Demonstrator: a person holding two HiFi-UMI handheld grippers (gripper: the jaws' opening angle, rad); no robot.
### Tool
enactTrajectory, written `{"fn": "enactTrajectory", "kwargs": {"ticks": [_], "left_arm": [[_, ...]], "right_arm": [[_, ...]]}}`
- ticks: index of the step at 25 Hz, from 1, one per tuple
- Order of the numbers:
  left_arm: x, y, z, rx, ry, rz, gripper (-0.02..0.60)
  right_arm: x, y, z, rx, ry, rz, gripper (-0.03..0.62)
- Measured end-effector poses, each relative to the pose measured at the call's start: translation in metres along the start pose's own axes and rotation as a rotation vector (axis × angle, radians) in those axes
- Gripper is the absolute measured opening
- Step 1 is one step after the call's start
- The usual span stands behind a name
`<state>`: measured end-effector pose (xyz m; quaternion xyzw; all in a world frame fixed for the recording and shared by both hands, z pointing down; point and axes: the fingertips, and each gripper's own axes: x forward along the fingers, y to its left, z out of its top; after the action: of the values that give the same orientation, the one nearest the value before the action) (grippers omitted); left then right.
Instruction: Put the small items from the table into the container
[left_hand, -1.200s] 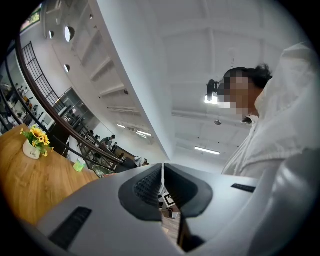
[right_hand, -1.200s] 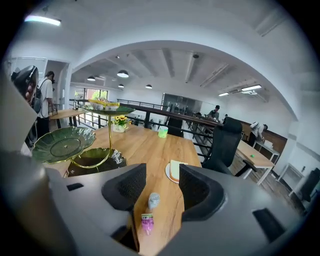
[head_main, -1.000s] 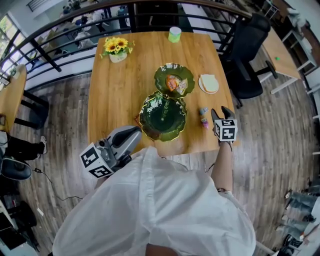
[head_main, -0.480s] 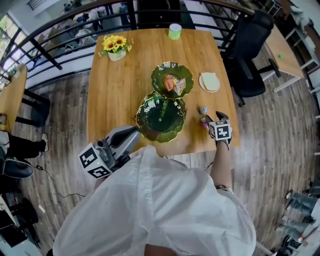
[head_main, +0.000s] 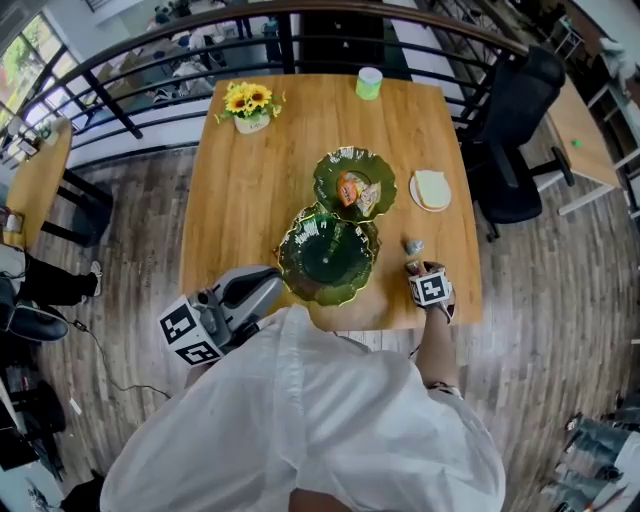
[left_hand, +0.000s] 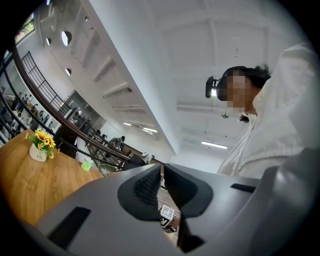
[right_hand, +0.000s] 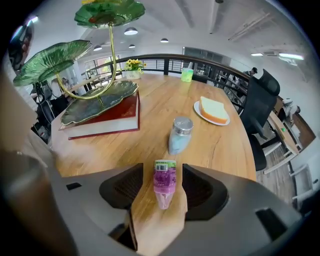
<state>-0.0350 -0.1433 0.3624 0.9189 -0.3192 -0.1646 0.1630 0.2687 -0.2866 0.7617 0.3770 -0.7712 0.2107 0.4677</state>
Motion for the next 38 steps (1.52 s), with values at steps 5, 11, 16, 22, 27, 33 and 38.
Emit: {"fn": "enactTrajectory", "kwargs": {"ticks": [5,11,16,22,27,33,38], "left_arm": [[-0.005,0.001,0.001,0.015,0.005,0.035,0.009],[-0.009,-0.002,0.000,0.030,0.010,0.060,0.009],[-0.014,-0.005,0.000,0.039,0.012,0.090,0.009],[-0.015,-0.007,-0.001,0.046,0.009,0.107,0.009],[-0.012,-0.009,-0.002,0.047,0.008,0.102,0.009],[-0.005,-0.012,-0.004,0.040,0.010,0.077,0.009],[0.000,-0.014,-0.006,0.036,0.012,0.064,0.009]], "right_arm": [[0.016,0.001,-0.011,-0.023,0.043,0.010,0.227],[0.027,0.000,-0.013,-0.026,0.051,0.017,0.227],[0.033,-0.001,-0.014,-0.021,0.057,0.044,0.227],[0.034,0.002,-0.013,-0.016,0.047,0.093,0.217],[0.034,0.006,-0.014,-0.018,0.059,0.098,0.184],[0.032,0.007,-0.011,-0.014,0.047,0.086,0.181],[0.022,0.000,0.002,0.023,-0.006,0.081,0.181]]}}
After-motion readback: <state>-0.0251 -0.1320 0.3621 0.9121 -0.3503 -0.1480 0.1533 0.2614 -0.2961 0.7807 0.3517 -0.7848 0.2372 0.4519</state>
